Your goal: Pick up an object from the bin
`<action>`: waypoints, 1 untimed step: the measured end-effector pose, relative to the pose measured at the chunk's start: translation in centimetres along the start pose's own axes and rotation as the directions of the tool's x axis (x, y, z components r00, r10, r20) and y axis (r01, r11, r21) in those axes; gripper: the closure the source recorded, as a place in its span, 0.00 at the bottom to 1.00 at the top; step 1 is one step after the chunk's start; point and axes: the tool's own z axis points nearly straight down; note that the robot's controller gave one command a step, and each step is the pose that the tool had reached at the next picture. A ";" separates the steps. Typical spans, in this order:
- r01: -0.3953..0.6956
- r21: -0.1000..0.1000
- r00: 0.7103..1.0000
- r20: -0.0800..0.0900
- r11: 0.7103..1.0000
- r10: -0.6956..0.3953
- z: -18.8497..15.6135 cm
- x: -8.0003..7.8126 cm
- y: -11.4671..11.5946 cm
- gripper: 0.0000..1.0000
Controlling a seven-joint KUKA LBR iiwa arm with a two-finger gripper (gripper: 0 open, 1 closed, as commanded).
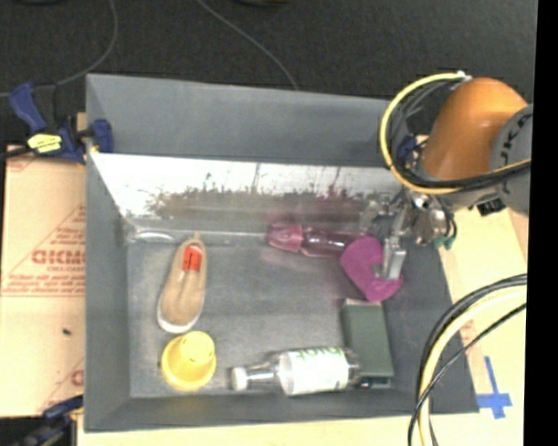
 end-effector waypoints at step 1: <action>0.003 0.002 1.000 0.008 1.000 -0.003 -0.5 -0.2 0.0 0.00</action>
Offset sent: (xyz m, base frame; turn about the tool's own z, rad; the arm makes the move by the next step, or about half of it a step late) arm -0.0723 -0.0155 -0.0647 -0.1354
